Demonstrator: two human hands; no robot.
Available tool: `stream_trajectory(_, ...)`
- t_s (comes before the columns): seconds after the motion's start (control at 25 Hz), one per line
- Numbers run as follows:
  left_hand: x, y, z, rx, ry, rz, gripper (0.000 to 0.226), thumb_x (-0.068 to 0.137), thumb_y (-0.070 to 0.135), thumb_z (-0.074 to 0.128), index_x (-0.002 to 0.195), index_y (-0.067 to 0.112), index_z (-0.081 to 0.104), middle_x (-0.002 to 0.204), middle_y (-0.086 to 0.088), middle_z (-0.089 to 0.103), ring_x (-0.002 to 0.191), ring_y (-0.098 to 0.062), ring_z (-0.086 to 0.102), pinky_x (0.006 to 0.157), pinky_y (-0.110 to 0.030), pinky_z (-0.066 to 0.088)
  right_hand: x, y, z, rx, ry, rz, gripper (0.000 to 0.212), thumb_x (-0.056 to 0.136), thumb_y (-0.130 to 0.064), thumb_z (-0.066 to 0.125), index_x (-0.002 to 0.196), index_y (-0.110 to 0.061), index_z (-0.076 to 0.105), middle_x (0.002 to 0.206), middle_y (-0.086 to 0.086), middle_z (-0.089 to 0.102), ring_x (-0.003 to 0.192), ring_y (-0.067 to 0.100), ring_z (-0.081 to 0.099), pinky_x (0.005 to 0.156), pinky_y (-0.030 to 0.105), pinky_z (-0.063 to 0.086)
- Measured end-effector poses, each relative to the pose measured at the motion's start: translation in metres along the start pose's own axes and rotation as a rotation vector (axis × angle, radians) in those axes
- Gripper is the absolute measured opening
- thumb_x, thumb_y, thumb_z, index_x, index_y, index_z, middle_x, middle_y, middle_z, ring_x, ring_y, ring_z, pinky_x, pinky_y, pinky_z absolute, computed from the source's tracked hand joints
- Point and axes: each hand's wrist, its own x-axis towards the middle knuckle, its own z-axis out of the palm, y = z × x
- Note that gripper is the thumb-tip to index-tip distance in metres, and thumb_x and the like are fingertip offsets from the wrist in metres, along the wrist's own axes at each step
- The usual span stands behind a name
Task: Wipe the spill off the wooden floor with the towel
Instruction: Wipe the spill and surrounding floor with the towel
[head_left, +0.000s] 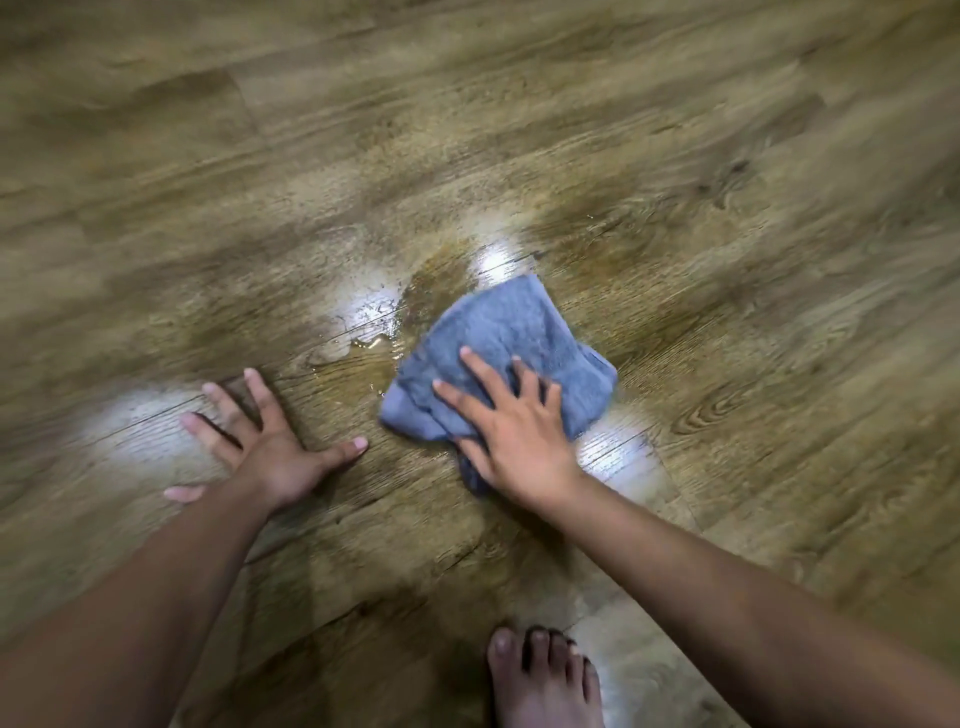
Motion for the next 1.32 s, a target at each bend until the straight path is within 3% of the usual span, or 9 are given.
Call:
stream_trajectory(0.08,0.001,-0.001,0.001,-0.005,0.004,0.005,0.145,0.031,0.101,0.053,0.114,0.057,-0.057,0.126,0.015,-0.07,0.136,-0.029,-0.052,0.099,-0.086,-0.01,-0.043,0.022,0.007,-0.057,0.037,-0.022,0.066,0.083,-0.05,0.069,0.145,-0.041,0.048,0.162,-0.003,0.032,0.126,0.046,0.046,0.091,0.054,0.041)
stream_trajectory(0.2,0.004,-0.003,0.002,0.008,0.018,-0.003,0.144,0.028,0.103,0.05,0.112,0.059,-0.058,0.123,0.016,-0.072,0.127,-0.026,-0.056,0.098,-0.086,-0.01,-0.056,0.069,0.004,-0.071,0.075,0.207,0.065,0.081,-0.044,0.073,0.143,-0.037,0.052,0.159,0.002,0.036,0.118,0.045,0.047,0.088,0.055,0.041)
stream_trajectory(0.36,0.006,-0.003,0.002,0.01,0.017,-0.01,0.145,0.029,0.104,0.05,0.115,0.058,-0.058,0.125,0.016,-0.071,0.123,-0.025,-0.057,0.098,-0.086,-0.01,0.018,0.113,-0.011,0.039,0.116,0.515,0.05,0.095,-0.045,0.058,0.144,-0.04,0.047,0.161,0.003,0.025,0.123,0.045,0.036,0.099,0.057,0.029)
stream_trajectory(0.52,0.006,-0.002,0.001,0.012,0.005,-0.015,0.145,0.03,0.103,0.051,0.114,0.058,-0.058,0.127,0.015,-0.071,0.132,-0.029,-0.055,0.099,-0.086,-0.009,0.12,0.104,-0.028,0.096,0.122,0.601,0.047,0.098,-0.046,0.052,0.143,-0.043,0.044,0.161,0.002,0.022,0.131,0.046,0.03,0.107,0.06,0.025)
stream_trajectory(0.68,0.006,-0.001,0.001,0.007,0.008,-0.009,0.146,0.031,0.102,0.053,0.117,0.058,-0.056,0.131,0.014,-0.069,0.136,-0.03,-0.052,0.1,-0.086,-0.009,0.158,0.022,-0.032,0.098,0.041,0.309,0.051,0.096,-0.047,0.053,0.145,-0.047,0.039,0.163,-0.002,0.017,0.134,0.043,0.026,0.106,0.057,0.026)
stream_trajectory(0.8,0.005,0.001,0.002,-0.001,0.014,-0.011,0.149,0.03,0.102,0.052,0.122,0.056,-0.055,0.134,0.013,-0.067,0.138,-0.029,-0.051,0.101,-0.086,-0.008,0.106,-0.034,-0.012,0.083,-0.039,0.007,0.06,0.094,-0.042,0.057,0.15,-0.044,0.033,0.166,-0.004,0.008,0.137,0.043,0.021,0.107,0.059,0.025)
stream_trajectory(0.92,0.005,-0.001,0.003,-0.002,0.026,-0.011,0.15,0.028,0.101,0.052,0.126,0.055,-0.053,0.136,0.012,-0.066,0.139,-0.029,-0.05,0.1,-0.086,-0.008,0.042,-0.019,0.003,0.046,-0.022,-0.076,0.065,0.089,-0.041,0.062,0.149,-0.04,0.038,0.166,-0.004,0.015,0.137,0.045,0.027,0.104,0.058,0.029)
stream_trajectory(1.12,0.004,-0.002,0.003,0.004,0.018,0.008,0.151,0.037,0.098,0.056,0.13,0.049,-0.053,0.126,0.012,-0.071,0.133,-0.031,-0.055,0.098,-0.087,-0.011,0.014,0.069,-0.004,-0.004,0.107,0.248,0.058,0.088,-0.041,0.066,0.144,-0.038,0.049,0.16,0.001,0.029,0.123,0.044,0.039,0.096,0.058,0.035)
stream_trajectory(1.32,0.002,-0.002,0.003,-0.005,0.021,0.0,0.153,0.04,0.097,0.058,0.132,0.046,-0.053,0.127,0.008,-0.072,0.134,-0.032,-0.054,0.097,-0.087,-0.01,0.1,0.087,-0.02,0.096,0.188,0.562,0.049,0.095,-0.037,0.058,0.143,-0.037,0.048,0.158,0.006,0.026,0.127,0.047,0.032,0.104,0.06,0.026)
